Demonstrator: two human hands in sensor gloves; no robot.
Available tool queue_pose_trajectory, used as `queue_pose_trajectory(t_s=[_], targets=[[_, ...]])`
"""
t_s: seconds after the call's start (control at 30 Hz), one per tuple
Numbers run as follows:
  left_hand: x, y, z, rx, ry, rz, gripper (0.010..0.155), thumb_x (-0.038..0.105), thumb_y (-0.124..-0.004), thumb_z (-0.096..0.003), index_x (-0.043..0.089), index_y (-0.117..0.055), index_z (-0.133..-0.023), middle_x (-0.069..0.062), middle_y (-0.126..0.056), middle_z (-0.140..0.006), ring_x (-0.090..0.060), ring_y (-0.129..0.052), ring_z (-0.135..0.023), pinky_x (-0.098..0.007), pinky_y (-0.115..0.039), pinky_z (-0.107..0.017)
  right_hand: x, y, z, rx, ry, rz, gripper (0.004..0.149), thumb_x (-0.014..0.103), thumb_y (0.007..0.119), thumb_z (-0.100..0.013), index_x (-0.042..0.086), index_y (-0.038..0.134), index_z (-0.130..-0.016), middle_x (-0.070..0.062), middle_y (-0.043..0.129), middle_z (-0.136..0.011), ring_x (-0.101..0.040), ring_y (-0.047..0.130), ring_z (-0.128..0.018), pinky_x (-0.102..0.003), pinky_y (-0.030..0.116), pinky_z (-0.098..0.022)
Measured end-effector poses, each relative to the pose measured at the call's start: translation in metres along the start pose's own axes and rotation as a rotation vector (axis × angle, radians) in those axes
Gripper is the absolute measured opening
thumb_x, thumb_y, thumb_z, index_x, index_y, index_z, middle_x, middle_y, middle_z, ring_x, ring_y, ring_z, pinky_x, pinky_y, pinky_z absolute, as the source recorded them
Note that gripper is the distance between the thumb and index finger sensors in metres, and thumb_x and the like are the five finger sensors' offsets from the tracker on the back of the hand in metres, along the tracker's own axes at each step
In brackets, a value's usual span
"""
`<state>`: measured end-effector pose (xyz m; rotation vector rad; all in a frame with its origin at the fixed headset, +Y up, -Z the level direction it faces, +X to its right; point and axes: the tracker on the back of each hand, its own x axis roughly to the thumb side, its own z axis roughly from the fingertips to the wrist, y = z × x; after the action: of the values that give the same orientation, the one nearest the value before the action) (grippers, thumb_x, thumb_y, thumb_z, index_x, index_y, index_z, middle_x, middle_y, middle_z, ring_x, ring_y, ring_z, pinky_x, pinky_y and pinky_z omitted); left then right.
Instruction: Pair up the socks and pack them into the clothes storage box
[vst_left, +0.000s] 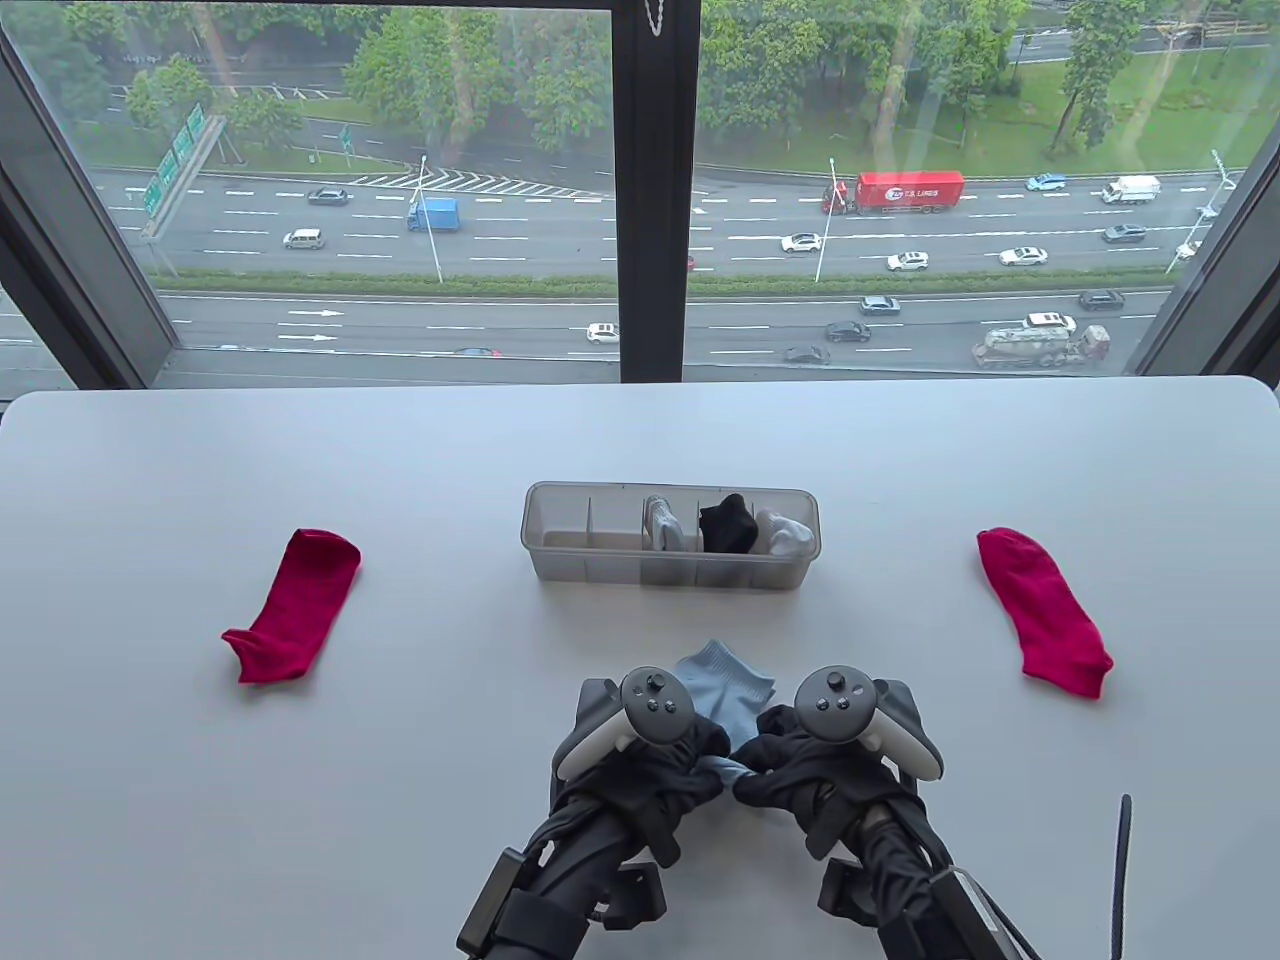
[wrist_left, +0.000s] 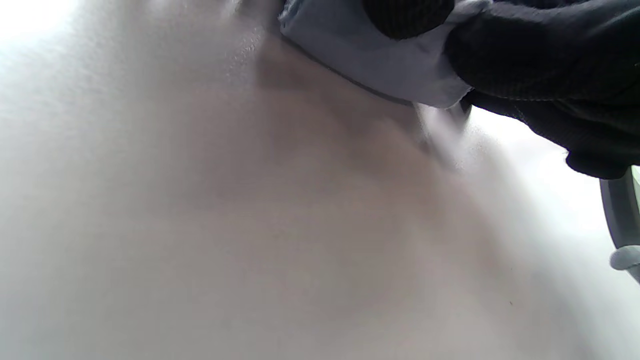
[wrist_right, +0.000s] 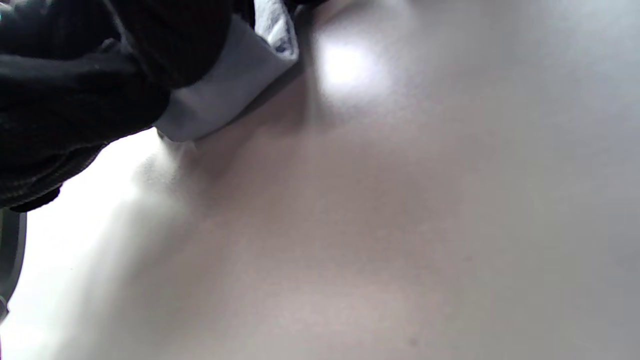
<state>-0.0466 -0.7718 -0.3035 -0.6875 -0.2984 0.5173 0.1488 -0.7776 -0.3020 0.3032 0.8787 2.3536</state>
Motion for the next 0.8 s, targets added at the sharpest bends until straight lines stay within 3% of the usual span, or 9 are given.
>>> queue_pose_trajectory(t_s=[0.1, 0.17, 0.27, 0.4, 0.47, 0.5, 0.63, 0.7, 0.8], targets=[[-0.0031, -0.0004, 0.0002, -0.038, -0.012, 0.021, 0.040, 0.033, -0.063, -0.0556, 0.020, -0.068, -0.093, -0.009, -0.027, -0.117, -0.039, -0.007, -0.109, -0.065, -0.012, -0.074, 0.0012, 0.0023, -0.0011, 0.001, 0.011, -0.029, 0.045, 0.042, 0.070, -0.053, 0.021, 0.071, -0.094, -0.017, 0.018, -0.112, -0.044, -0.005, -0.097, -0.066, 0.003, -0.065], [-0.0045, -0.0021, -0.0001, -0.063, -0.015, 0.043, 0.040, 0.031, -0.061, -0.0558, 0.019, -0.071, -0.093, -0.008, -0.023, -0.117, -0.038, -0.003, -0.108, -0.064, -0.008, -0.073, 0.0009, 0.0033, -0.0013, 0.001, 0.008, -0.031, 0.050, 0.040, 0.073, -0.053, 0.025, 0.060, -0.099, -0.018, 0.016, -0.111, -0.044, -0.006, -0.096, -0.066, 0.002, -0.064], [-0.0030, -0.0045, -0.0009, -0.111, -0.008, 0.044, 0.041, 0.028, -0.059, -0.0558, 0.017, -0.069, -0.094, -0.007, -0.016, -0.116, -0.038, 0.003, -0.106, -0.064, -0.004, -0.072, 0.0022, 0.0038, -0.0017, 0.008, 0.020, -0.037, 0.039, 0.039, 0.068, -0.056, 0.023, 0.071, -0.091, -0.017, 0.015, -0.111, -0.043, -0.007, -0.095, -0.065, 0.001, -0.064], [-0.0024, -0.0066, -0.0016, -0.150, -0.001, 0.025, 0.044, 0.017, -0.058, -0.0540, 0.017, -0.061, -0.098, -0.007, -0.008, -0.114, -0.036, 0.008, -0.104, -0.063, -0.001, -0.071, 0.0031, 0.0048, -0.0026, 0.019, 0.031, -0.020, 0.036, 0.037, 0.065, -0.058, 0.021, 0.072, -0.089, -0.015, 0.012, -0.111, -0.043, -0.009, -0.095, -0.065, 0.000, -0.063], [-0.0056, -0.0059, -0.0008, -0.164, -0.014, 0.061, 0.051, 0.024, -0.061, -0.0546, 0.022, -0.047, -0.103, -0.008, -0.007, -0.115, -0.035, 0.009, -0.104, -0.063, 0.000, -0.070, 0.0021, 0.0049, -0.0022, 0.008, 0.035, -0.037, 0.035, 0.037, 0.064, -0.059, 0.020, 0.073, -0.088, -0.014, 0.013, -0.111, -0.042, -0.009, -0.095, -0.064, 0.000, -0.064], [-0.0069, -0.0056, 0.0003, -0.162, -0.019, 0.080, 0.056, 0.036, -0.066, -0.0542, 0.025, -0.043, -0.103, -0.008, -0.007, -0.115, -0.034, 0.009, -0.104, -0.063, 0.001, -0.069, 0.0021, 0.0049, -0.0022, 0.003, 0.034, -0.043, 0.035, 0.037, 0.065, -0.059, 0.020, 0.074, -0.088, -0.014, 0.014, -0.111, -0.042, -0.008, -0.095, -0.064, 0.000, -0.064], [-0.0037, -0.0063, 0.0006, -0.071, 0.009, 0.021, 0.041, 0.027, -0.064, -0.0544, 0.016, -0.068, -0.094, -0.006, -0.017, -0.116, -0.034, -0.001, -0.108, -0.065, -0.004, -0.072, 0.0030, 0.0054, -0.0028, -0.028, 0.048, -0.038, 0.035, 0.040, 0.065, -0.059, 0.020, 0.077, -0.085, -0.014, 0.017, -0.111, -0.042, -0.006, -0.096, -0.064, 0.001, -0.065], [-0.0038, -0.0072, 0.0008, -0.102, -0.001, 0.046, 0.044, 0.024, -0.057, -0.0551, 0.017, -0.058, -0.099, -0.008, -0.013, -0.115, -0.035, 0.003, -0.106, -0.064, -0.002, -0.071, 0.0031, 0.0053, -0.0028, -0.038, 0.051, -0.032, 0.035, 0.040, 0.065, -0.059, 0.019, 0.078, -0.084, -0.013, 0.018, -0.111, -0.042, -0.005, -0.096, -0.065, 0.002, -0.065], [-0.0044, -0.0077, 0.0016, -0.122, -0.032, 0.072, 0.059, 0.035, -0.066, -0.0545, 0.039, -0.029, -0.100, -0.013, -0.009, -0.115, -0.038, 0.006, -0.106, -0.066, 0.000, -0.069, 0.0026, 0.0050, -0.0028, -0.035, 0.051, -0.035, 0.035, 0.039, 0.065, -0.059, 0.017, 0.077, -0.084, -0.013, 0.018, -0.111, -0.041, -0.004, -0.096, -0.064, 0.002, -0.065]])
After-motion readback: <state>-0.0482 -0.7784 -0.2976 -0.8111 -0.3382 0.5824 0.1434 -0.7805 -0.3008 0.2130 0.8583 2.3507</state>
